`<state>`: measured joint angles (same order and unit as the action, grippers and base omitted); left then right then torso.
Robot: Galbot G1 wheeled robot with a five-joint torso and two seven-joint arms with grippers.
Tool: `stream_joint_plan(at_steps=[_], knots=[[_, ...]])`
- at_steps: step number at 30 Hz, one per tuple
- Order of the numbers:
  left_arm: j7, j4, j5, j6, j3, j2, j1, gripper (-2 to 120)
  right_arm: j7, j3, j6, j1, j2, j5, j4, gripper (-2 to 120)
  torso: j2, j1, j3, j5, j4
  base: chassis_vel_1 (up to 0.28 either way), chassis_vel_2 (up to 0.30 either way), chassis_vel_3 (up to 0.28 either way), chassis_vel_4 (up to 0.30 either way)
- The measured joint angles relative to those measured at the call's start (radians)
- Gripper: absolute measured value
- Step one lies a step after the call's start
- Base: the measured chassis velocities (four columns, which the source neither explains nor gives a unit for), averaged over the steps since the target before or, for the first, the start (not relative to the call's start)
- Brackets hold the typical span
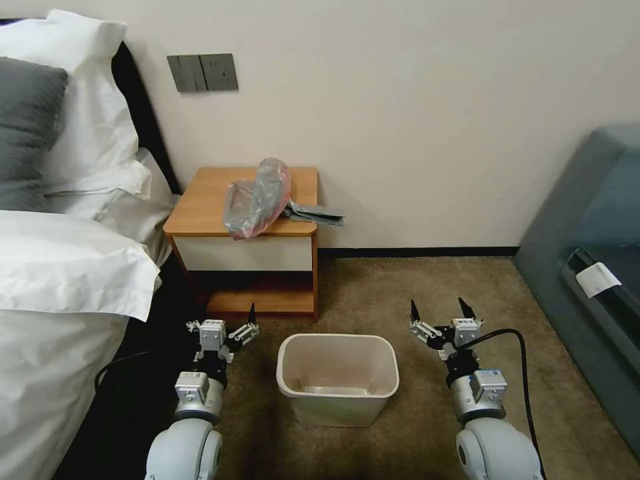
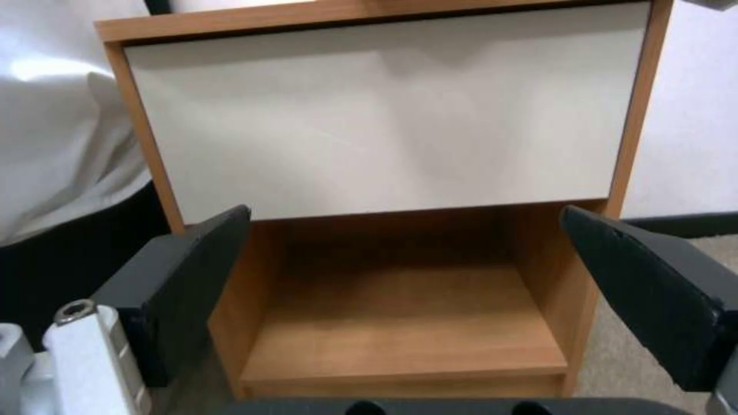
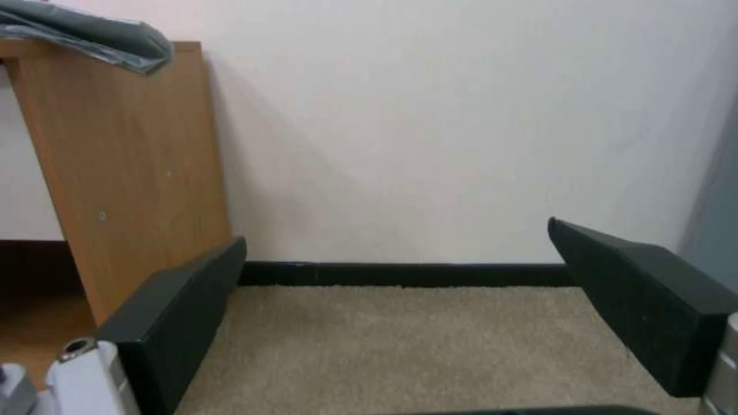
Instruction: Pick up the garbage bag from the table and place it over the trash can.
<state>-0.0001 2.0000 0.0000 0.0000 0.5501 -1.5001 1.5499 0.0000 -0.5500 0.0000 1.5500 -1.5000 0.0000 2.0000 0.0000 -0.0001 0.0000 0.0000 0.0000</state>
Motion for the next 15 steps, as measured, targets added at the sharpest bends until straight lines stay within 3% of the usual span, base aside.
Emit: stream_joint_plan(at_steps=[15], knots=[[0.000,0.000,0.000,0.000,0.000,0.000,0.000,100,0.000,0.000,0.000,0.000,0.000,0.000,0.000,100,0.000,0.000,0.000,0.0000,0.0000,0.000,0.000,0.000,0.000]])
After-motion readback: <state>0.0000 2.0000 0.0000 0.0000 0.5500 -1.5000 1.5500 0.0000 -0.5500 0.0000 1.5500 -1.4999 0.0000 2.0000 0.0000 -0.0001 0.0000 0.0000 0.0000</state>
